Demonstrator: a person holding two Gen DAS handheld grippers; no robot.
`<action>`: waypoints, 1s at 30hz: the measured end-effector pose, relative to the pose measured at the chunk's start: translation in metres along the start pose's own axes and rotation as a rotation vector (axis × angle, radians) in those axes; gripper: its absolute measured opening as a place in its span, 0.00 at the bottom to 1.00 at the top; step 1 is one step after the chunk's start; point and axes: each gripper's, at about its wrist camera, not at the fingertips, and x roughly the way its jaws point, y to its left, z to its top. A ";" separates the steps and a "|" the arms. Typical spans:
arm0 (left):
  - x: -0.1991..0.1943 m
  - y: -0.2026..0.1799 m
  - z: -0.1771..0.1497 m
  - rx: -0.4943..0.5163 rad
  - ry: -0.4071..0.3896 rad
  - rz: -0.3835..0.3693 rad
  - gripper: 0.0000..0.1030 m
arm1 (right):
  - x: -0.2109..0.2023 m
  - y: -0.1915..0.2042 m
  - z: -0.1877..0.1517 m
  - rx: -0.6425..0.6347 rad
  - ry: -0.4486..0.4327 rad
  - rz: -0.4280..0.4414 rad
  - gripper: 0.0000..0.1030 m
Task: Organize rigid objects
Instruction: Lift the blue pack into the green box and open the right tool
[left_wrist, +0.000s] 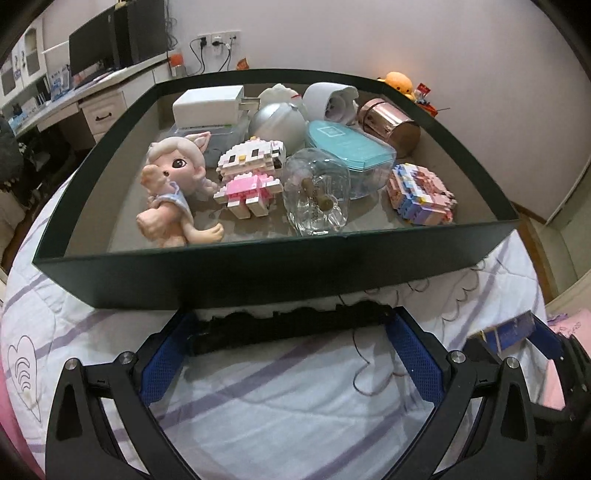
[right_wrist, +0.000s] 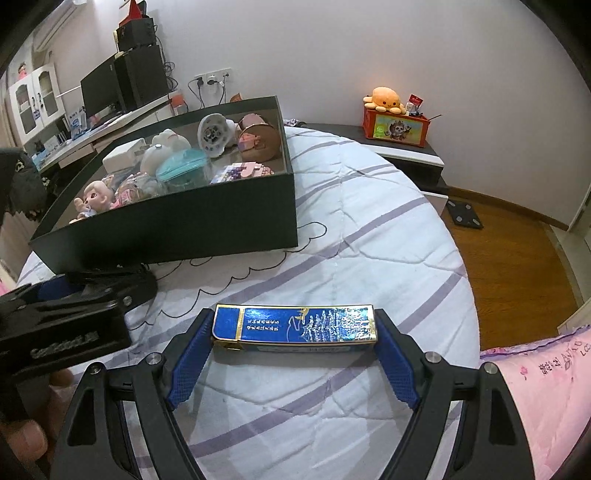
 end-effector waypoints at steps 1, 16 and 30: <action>-0.001 0.000 0.000 -0.008 -0.009 0.000 1.00 | 0.000 0.000 0.000 -0.001 0.000 0.000 0.81; -0.049 0.038 -0.019 -0.044 -0.097 -0.021 0.95 | -0.024 0.019 0.005 -0.016 -0.035 0.033 0.81; -0.123 0.080 0.045 -0.012 -0.312 0.004 0.95 | -0.069 0.057 0.081 -0.084 -0.198 0.105 0.81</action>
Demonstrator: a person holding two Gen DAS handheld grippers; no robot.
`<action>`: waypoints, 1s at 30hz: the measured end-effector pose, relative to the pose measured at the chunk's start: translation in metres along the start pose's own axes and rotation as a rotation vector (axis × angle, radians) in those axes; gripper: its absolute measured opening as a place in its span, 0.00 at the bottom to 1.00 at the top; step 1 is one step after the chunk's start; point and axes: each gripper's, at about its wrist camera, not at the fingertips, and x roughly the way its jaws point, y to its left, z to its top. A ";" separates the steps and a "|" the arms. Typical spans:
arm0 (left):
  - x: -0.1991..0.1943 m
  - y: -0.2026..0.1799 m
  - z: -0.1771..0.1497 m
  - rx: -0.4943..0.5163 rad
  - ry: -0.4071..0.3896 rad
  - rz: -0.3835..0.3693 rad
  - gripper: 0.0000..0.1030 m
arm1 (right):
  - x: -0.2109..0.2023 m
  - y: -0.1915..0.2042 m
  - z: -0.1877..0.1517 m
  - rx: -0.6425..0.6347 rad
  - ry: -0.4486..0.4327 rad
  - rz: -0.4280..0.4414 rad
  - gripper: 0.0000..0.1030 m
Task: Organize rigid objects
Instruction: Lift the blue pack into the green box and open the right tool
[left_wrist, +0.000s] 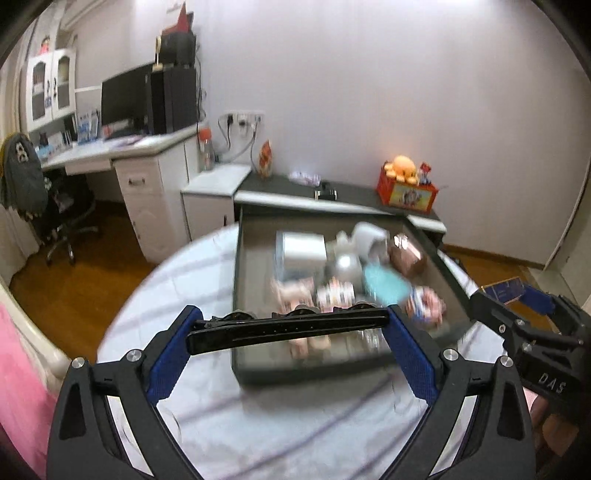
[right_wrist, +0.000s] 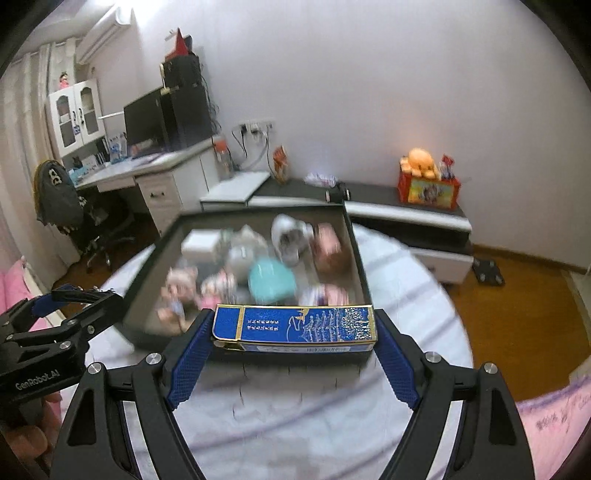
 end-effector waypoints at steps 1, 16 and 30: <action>0.002 0.002 0.009 0.003 -0.014 -0.001 0.95 | 0.001 0.001 0.008 -0.004 -0.010 0.000 0.81; 0.079 0.000 0.042 0.030 0.026 0.003 0.95 | 0.079 0.001 0.060 -0.038 0.028 -0.010 0.81; 0.116 -0.008 0.026 0.056 0.120 0.041 0.98 | 0.128 -0.008 0.044 -0.019 0.136 0.005 0.85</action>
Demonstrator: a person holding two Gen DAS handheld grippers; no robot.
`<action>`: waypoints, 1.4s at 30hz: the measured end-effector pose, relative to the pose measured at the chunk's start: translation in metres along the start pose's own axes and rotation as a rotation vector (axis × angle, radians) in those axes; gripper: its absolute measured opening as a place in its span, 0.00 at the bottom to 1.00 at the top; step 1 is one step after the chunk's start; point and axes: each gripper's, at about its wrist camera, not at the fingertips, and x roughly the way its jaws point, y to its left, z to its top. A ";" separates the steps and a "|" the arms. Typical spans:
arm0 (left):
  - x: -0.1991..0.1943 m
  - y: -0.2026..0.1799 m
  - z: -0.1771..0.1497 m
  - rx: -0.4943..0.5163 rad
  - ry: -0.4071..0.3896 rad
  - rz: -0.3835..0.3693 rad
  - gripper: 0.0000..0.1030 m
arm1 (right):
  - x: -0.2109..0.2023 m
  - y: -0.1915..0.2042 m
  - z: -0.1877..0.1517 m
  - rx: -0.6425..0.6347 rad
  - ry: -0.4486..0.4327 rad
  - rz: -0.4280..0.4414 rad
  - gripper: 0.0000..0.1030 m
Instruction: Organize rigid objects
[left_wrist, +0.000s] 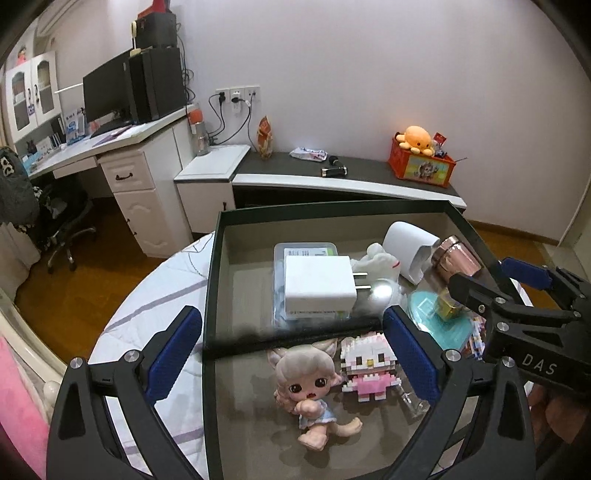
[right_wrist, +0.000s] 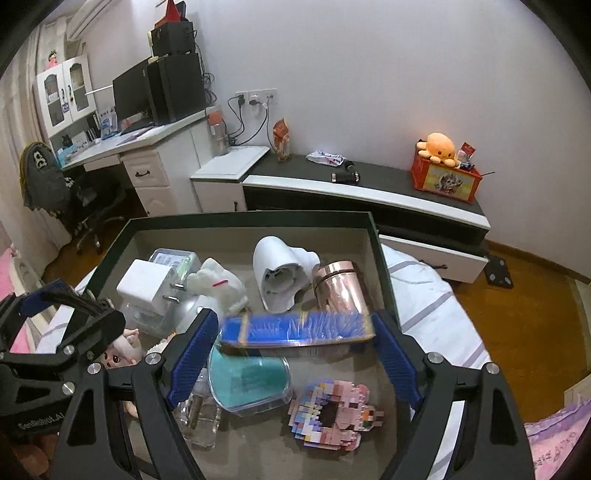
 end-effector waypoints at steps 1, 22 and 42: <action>-0.002 0.000 0.000 0.000 0.000 0.001 0.99 | 0.000 -0.001 -0.001 0.007 0.001 -0.001 0.89; -0.166 0.034 -0.019 -0.065 -0.219 0.038 1.00 | -0.135 0.021 -0.007 0.042 -0.192 0.029 1.00; -0.318 0.025 -0.123 -0.076 -0.336 0.046 1.00 | -0.319 0.070 -0.112 0.018 -0.371 -0.059 1.00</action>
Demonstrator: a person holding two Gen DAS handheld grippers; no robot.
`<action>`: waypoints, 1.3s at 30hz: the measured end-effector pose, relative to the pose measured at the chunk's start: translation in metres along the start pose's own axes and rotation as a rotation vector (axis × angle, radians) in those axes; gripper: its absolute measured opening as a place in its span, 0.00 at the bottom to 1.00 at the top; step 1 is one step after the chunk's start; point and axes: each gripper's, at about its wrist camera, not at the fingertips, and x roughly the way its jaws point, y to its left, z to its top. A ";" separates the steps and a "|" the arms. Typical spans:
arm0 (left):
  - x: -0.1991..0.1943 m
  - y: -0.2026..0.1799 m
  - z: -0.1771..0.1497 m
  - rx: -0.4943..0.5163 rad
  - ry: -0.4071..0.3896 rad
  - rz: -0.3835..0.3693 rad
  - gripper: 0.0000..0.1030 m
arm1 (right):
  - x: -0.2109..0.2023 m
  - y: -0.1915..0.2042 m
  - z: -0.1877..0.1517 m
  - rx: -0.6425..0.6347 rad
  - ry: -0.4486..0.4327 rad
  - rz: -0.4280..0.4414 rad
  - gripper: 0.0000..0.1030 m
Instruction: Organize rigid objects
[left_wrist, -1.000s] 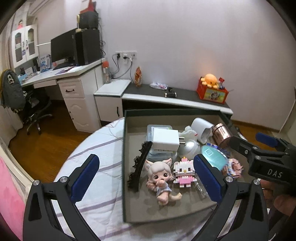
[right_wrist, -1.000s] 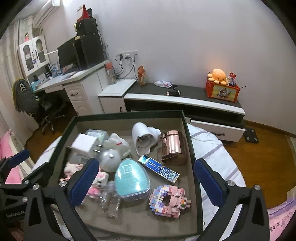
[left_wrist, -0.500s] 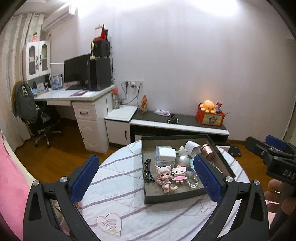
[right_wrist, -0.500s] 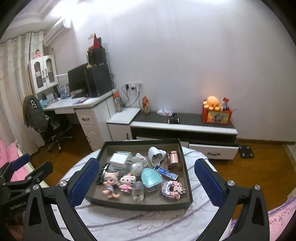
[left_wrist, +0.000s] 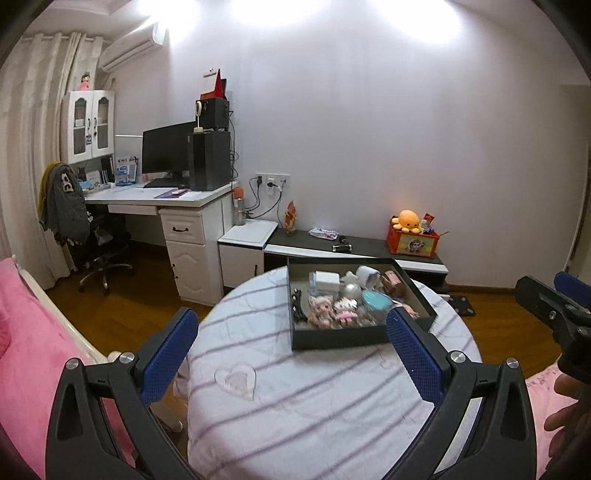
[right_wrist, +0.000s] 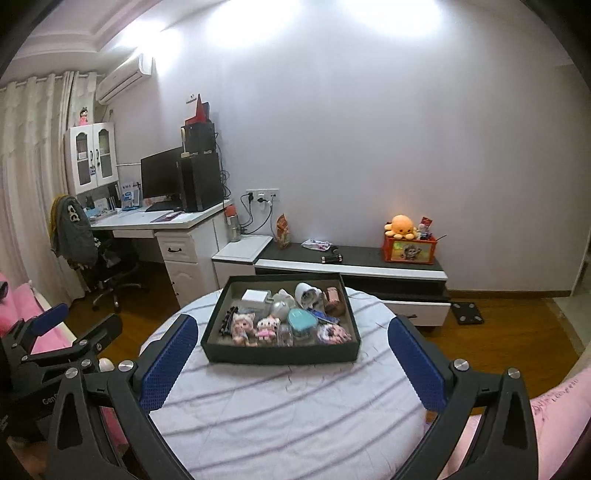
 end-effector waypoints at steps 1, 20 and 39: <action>-0.007 -0.002 -0.007 0.002 0.002 -0.002 1.00 | -0.006 0.001 -0.004 -0.001 -0.003 -0.001 1.00; -0.084 -0.007 -0.056 0.004 -0.019 -0.001 1.00 | -0.083 -0.008 -0.072 0.050 -0.020 -0.012 1.00; -0.084 -0.014 -0.060 0.024 -0.016 0.000 1.00 | -0.080 -0.011 -0.076 0.053 -0.011 -0.008 1.00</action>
